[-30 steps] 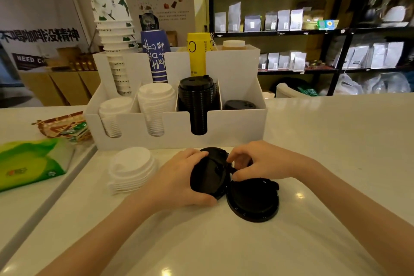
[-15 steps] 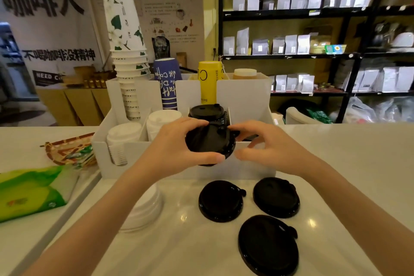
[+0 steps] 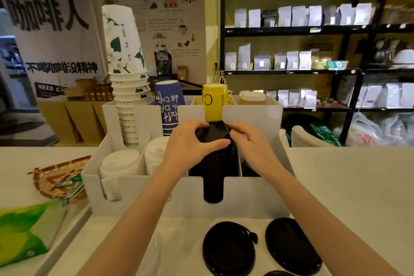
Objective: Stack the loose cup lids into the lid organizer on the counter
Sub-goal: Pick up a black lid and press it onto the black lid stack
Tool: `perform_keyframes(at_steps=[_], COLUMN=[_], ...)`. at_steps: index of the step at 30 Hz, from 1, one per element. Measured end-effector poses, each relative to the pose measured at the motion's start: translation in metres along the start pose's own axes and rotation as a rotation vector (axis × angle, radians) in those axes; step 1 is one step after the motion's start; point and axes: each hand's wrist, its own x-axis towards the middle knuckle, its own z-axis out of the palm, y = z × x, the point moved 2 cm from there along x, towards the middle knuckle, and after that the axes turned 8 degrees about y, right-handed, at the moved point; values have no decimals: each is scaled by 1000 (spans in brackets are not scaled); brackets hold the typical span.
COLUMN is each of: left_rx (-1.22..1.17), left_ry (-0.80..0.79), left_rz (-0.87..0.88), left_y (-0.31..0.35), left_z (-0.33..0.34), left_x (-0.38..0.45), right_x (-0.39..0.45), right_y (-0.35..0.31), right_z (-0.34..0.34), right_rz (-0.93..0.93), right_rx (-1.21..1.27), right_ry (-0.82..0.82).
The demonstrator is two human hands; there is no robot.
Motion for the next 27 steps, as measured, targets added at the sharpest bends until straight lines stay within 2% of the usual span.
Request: perform_keyframes(at_steps=[8, 16, 24, 27], left_rx=[19, 32, 150, 157], left_ry=[-13, -250, -246, -110], left_rz=[6, 12, 59, 183], left_y=[-5, -6, -1, 11], left_z=[10, -3, -3, -10], left_x=[-2, -2, -5, -15], right_x=[0, -4, -12, -26], right_y=[13, 7, 4, 2], right_z=[4, 4, -3, -18], right_rz=[52, -4, -32, -108], right_rx=[38, -25, -91, -114], right_ry=[-21, 22, 21, 118])
